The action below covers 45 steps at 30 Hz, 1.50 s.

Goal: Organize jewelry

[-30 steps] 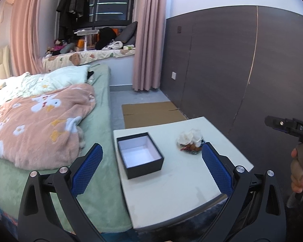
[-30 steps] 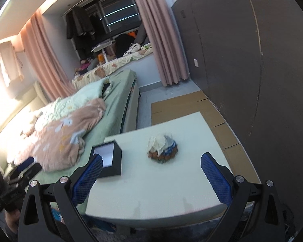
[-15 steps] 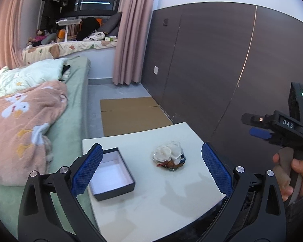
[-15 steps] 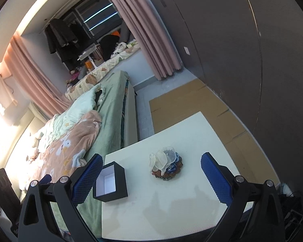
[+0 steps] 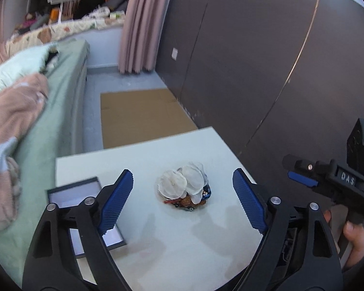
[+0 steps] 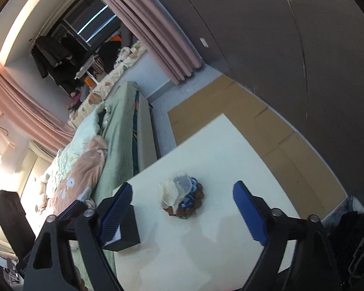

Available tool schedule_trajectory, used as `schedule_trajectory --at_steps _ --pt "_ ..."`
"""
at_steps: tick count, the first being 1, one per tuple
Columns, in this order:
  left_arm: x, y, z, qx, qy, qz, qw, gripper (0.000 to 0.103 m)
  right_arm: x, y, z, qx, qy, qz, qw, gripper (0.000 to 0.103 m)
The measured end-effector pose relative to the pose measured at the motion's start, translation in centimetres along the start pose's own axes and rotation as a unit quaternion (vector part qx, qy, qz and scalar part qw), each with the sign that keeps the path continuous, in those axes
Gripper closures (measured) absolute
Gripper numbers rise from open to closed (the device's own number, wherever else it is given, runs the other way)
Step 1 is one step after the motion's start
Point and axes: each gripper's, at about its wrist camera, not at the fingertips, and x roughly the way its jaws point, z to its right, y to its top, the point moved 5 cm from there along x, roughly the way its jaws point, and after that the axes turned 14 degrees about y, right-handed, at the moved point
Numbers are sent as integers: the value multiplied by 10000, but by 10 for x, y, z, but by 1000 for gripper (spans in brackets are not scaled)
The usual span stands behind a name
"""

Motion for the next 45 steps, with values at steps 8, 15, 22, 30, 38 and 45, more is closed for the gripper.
schedule_trajectory --at_steps 8,15,22,30,38,45 --pt "66 -11 14 -132 -194 -567 9981 27 31 -7 41 479 -217 -69 9986 31" --pt "107 -25 21 -65 -211 -878 9959 40 58 -10 52 541 -448 -225 9973 31" --pt "125 -32 17 -9 -10 -1001 9950 100 78 -13 48 540 -573 -406 9961 31" --pt "100 -18 4 -206 -246 -623 9975 101 90 -20 45 533 -580 -558 9953 31" --pt "68 -3 -21 -484 -316 -360 9977 101 111 -33 31 411 -366 -856 9948 33" --pt "46 1 -49 -661 -220 -190 9974 101 121 -40 39 664 -299 -947 9928 46"
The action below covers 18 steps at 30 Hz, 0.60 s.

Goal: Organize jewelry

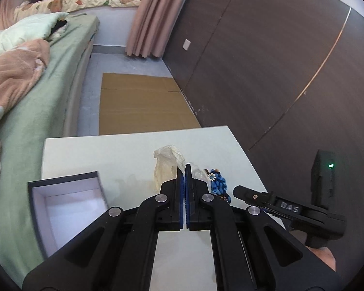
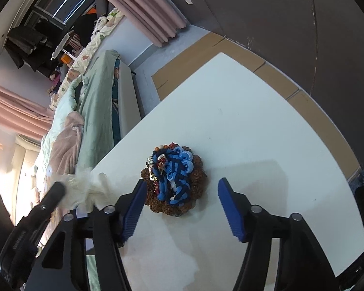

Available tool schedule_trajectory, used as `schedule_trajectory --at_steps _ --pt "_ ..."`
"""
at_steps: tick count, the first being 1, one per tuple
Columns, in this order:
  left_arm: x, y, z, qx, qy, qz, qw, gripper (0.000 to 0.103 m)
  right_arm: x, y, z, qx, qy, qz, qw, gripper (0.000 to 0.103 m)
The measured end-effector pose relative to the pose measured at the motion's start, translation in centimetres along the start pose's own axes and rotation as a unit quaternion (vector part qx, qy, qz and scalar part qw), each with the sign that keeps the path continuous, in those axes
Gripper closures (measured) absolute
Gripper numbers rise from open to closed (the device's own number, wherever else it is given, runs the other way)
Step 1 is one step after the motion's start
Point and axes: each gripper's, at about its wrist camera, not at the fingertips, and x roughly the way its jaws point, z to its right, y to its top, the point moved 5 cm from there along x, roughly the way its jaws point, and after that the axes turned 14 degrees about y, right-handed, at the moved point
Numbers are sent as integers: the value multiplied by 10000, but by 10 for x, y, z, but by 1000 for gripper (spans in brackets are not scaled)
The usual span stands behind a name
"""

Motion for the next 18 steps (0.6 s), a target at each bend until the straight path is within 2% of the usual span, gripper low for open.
schedule_trajectory --at_steps 8,9,11,15,18 --pt "-24 1 -26 -143 130 156 9997 101 18 0 2 -6 -224 -106 9997 52" --pt "-26 1 -29 -144 142 169 9997 101 22 0 2 -12 -256 -157 9995 58" --pt "-31 2 -32 -150 147 190 9996 101 30 -2 2 -16 -351 -267 9990 63" --pt "-45 2 -39 -152 176 280 9993 101 29 -5 5 26 -500 -239 9985 92" --pt "-55 4 -49 -216 208 360 9989 101 17 -4 -4 -14 -341 -46 9994 94"
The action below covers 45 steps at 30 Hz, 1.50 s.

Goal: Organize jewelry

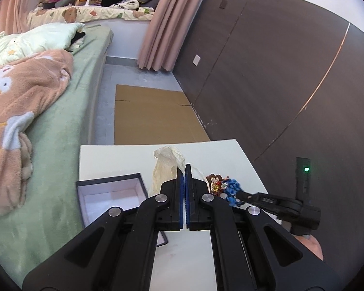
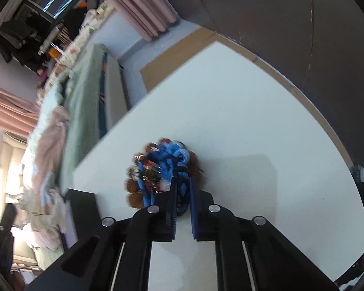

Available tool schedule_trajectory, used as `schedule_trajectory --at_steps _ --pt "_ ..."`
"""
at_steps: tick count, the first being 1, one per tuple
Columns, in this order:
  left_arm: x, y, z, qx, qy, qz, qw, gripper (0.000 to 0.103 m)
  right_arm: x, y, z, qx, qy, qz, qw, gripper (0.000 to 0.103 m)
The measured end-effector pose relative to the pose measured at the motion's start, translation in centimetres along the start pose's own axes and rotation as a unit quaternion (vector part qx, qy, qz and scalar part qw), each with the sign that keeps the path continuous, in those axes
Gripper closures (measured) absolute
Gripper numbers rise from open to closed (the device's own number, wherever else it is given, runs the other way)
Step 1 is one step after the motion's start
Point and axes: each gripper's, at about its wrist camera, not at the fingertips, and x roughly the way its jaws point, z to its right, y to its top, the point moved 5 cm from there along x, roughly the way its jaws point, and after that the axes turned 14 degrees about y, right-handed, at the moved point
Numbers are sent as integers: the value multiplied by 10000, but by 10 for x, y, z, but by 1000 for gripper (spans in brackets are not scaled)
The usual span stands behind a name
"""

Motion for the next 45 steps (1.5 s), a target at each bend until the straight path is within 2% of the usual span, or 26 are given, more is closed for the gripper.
schedule_trajectory --at_steps 6,12,14,15,16,18,26,31,34,35,36,37,38,39,42,45 --pt "-12 3 -21 -138 58 50 9999 101 -24 -2 -29 -242 555 333 9976 94" --pt "-17 1 -38 -225 53 37 9997 100 -36 -10 -55 -507 1022 459 9924 94" --pt "-17 1 -44 -278 26 30 9996 79 -37 -13 -68 -644 1198 484 9895 94" --pt "-17 3 -46 -305 58 30 9995 41 -36 -15 -74 -693 1267 491 9883 94" --pt "-21 4 -51 -357 92 128 9992 24 -35 -17 -82 -781 1382 492 9861 94" --pt "-29 7 -56 -395 126 345 9985 23 -33 -20 -96 -912 1540 473 9827 94" --pt "-27 14 -96 -569 519 211 9968 23 -13 -40 -142 -1296 2083 140 9693 94" --pt "-30 14 -119 -676 719 234 9948 16 4 -52 -163 -1412 2270 -131 9635 94" --pt "-30 13 -131 -757 827 199 9935 15 22 -63 -177 -1419 2632 -443 9532 90" --pt "-29 13 -134 -791 848 174 9931 15 32 -68 -180 -1476 2557 -669 9531 79" --pt "-29 12 -136 -820 857 152 9928 15 41 -73 -178 -1492 2443 -877 9541 46" --pt "-28 12 -138 -862 856 118 9925 15 45 -74 -177 -1508 2340 -867 9566 32" --pt "-27 12 -139 -881 849 102 9924 15 43 -74 -175 -1548 2228 -755 9595 23" --pt "-27 12 -139 -888 843 96 9924 15 37 -71 -173 -1604 2147 -641 9613 21" --pt "-26 12 -135 -861 839 105 9927 15 20 -63 -171 -1585 2254 -479 9601 16" --pt "-23 12 -126 -804 797 82 9935 14 -3 -54 -159 -1583 2092 -149 9649 11"
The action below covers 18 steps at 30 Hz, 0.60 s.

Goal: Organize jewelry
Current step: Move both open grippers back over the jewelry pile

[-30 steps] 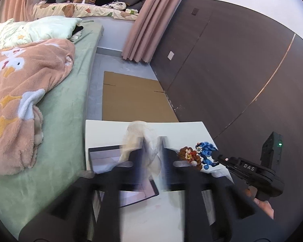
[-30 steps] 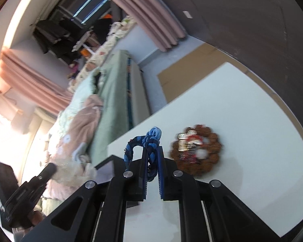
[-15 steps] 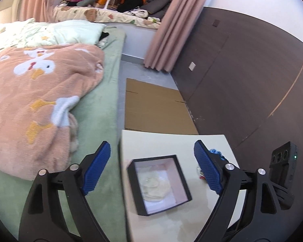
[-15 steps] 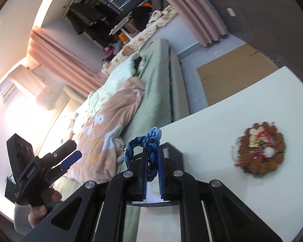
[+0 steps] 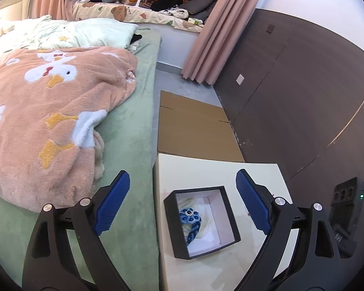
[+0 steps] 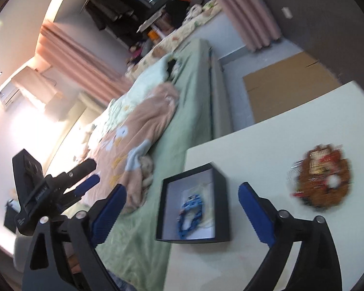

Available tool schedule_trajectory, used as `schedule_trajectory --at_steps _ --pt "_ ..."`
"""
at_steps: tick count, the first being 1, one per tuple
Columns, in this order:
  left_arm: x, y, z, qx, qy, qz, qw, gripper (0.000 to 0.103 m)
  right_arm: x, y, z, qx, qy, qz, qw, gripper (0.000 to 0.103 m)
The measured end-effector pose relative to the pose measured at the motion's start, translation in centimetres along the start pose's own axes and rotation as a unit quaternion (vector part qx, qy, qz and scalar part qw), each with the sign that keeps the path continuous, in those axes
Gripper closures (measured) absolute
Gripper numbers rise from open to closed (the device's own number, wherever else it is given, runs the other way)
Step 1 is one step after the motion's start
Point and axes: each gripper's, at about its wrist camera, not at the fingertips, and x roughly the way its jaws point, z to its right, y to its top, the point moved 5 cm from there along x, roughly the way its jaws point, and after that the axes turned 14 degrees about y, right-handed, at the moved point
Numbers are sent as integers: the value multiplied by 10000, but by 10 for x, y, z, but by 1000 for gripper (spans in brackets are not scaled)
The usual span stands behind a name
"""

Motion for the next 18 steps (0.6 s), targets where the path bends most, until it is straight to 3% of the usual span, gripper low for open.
schedule_trajectory --at_steps 3,7,14,18 --pt "4 -3 15 114 -82 -39 9999 13 -25 3 11 147 -196 226 9994 10" --pt "5 -8 37 274 -203 -59 9994 13 -58 7 27 164 -766 454 9959 9" --pt "13 -19 77 549 -421 -177 9975 13 -94 9 65 587 -1353 589 9873 9" --pt "17 -26 103 667 -610 -215 9957 13 -110 8 90 1014 -1450 674 9819 18"
